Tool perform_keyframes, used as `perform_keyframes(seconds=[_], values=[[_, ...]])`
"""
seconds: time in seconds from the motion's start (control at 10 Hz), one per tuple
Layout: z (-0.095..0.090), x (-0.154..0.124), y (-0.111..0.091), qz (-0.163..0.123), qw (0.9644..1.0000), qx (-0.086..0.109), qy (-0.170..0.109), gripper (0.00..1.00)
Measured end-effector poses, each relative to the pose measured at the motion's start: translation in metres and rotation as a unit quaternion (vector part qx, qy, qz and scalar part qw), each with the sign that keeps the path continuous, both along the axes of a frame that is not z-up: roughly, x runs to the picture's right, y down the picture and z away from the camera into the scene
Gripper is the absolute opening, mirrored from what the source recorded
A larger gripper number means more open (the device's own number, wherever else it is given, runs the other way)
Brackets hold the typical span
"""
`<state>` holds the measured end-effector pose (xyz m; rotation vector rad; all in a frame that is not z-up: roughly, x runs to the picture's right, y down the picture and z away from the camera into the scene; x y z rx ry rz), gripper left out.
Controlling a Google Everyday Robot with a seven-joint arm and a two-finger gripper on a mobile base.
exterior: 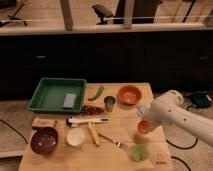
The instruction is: Place apple in paper cup
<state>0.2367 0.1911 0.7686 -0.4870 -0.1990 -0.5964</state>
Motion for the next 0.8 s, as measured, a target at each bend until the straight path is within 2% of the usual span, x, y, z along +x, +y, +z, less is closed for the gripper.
perform_keyframes(seconds=[0.5,0.6,0.8], values=[[-0.008,-0.014,-0.007,-0.018,0.9998,0.008,-0.006,0.0],[-0.011,-0.026,-0.012,-0.024,0.9996,0.01,-0.012,0.0],[-0.014,-0.027,-0.012,-0.027,0.9995,0.009,-0.012,0.0]])
